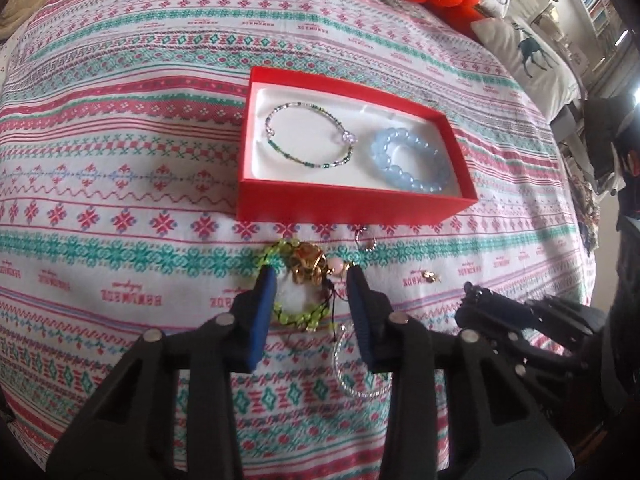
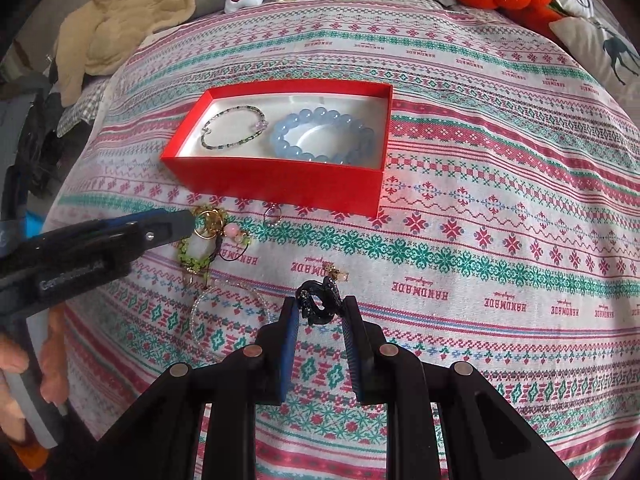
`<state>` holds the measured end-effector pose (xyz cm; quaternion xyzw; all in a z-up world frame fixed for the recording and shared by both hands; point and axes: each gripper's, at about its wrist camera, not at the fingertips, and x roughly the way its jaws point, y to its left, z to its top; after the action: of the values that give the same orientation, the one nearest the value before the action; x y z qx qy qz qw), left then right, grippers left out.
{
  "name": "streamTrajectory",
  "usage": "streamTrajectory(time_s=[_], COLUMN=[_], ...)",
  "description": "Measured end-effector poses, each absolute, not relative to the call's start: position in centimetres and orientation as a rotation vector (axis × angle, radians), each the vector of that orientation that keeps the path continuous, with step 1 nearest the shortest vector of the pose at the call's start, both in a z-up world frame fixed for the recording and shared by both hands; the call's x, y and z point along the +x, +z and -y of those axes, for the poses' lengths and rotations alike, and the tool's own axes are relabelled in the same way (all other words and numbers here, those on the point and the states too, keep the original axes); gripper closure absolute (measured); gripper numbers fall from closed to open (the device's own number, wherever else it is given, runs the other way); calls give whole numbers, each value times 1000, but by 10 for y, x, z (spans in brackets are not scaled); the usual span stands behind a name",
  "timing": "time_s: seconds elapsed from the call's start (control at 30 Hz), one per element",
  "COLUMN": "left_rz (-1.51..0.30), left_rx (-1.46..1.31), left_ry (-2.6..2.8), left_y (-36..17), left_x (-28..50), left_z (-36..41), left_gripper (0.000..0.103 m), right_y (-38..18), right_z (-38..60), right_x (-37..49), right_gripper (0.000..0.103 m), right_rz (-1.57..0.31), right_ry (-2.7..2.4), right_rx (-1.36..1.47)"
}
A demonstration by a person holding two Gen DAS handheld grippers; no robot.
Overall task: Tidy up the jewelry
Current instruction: 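Grasp the small gold ring with the left tool while the right tool holds the hair tie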
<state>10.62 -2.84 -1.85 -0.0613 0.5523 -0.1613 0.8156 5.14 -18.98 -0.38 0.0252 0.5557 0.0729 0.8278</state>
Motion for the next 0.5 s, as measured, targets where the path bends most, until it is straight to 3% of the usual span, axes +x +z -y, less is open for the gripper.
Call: streamTrajectory(time_s=[0.17, 0.33, 0.5], left_rz=[-1196, -1206, -1197], left_rx=[-102, -76, -69], left_ry=[-313, -287, -269], left_y=[-26, -29, -26], left_x=[110, 112, 111], left_z=[40, 45, 42], left_gripper=[76, 93, 95], right_y=[-5, -5, -2], right_z=[193, 194, 196], right_x=[52, 53, 54], right_gripper=[81, 81, 81], right_rz=[-1184, -1185, -1178], right_ry=[149, 149, 148], right_rx=[57, 52, 57])
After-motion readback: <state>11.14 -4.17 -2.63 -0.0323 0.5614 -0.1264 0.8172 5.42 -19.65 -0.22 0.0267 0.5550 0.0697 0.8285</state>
